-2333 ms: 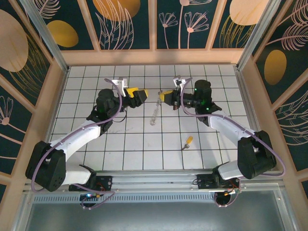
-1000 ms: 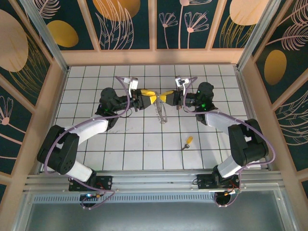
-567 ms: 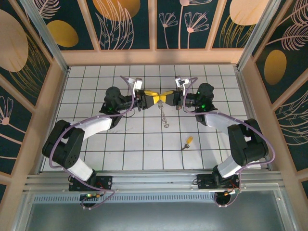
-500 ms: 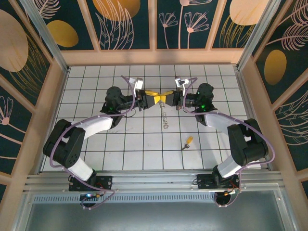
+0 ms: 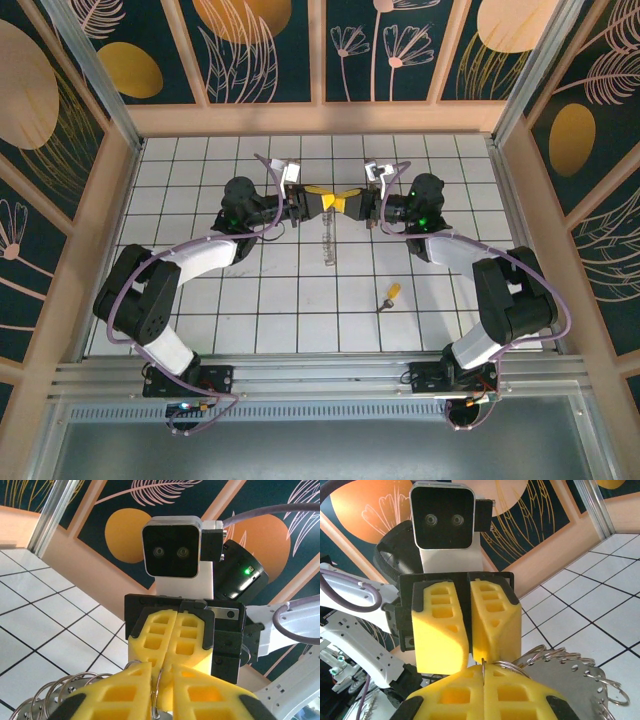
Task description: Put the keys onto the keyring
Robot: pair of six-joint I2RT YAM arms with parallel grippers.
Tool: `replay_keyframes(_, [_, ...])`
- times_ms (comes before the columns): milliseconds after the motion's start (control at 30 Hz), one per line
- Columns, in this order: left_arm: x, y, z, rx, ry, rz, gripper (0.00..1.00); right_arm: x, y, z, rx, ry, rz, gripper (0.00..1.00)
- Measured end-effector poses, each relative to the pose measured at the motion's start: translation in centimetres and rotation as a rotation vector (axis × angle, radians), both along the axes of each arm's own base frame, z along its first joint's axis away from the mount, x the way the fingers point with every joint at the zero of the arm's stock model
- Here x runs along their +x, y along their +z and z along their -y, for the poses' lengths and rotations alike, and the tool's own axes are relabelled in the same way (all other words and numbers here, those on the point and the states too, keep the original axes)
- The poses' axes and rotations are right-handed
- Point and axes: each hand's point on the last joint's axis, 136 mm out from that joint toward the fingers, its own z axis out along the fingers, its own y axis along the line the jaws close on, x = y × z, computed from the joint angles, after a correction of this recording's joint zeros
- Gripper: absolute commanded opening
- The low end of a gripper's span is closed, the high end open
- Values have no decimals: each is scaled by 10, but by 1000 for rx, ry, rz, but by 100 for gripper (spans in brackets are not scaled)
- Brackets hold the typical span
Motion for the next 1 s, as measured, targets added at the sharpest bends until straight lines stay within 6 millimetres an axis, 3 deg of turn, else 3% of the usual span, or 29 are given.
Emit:
replay_keyframes(100, [2, 0, -1, -1, 15, 4, 0, 2, 0, 1, 0, -7, 0, 0])
replay_keyframes(433, [1, -11, 1, 14, 13, -15, 0, 1, -13, 3, 5, -25, -26, 0])
replay_keyframes(833, [2, -70, 6, 65, 3, -111, 25, 2, -71, 4, -7, -60, -192, 0])
replay_keyframes(1000, [2, -80, 8, 67, 1, -117, 20, 4, -81, 4, -11, -74, -227, 0])
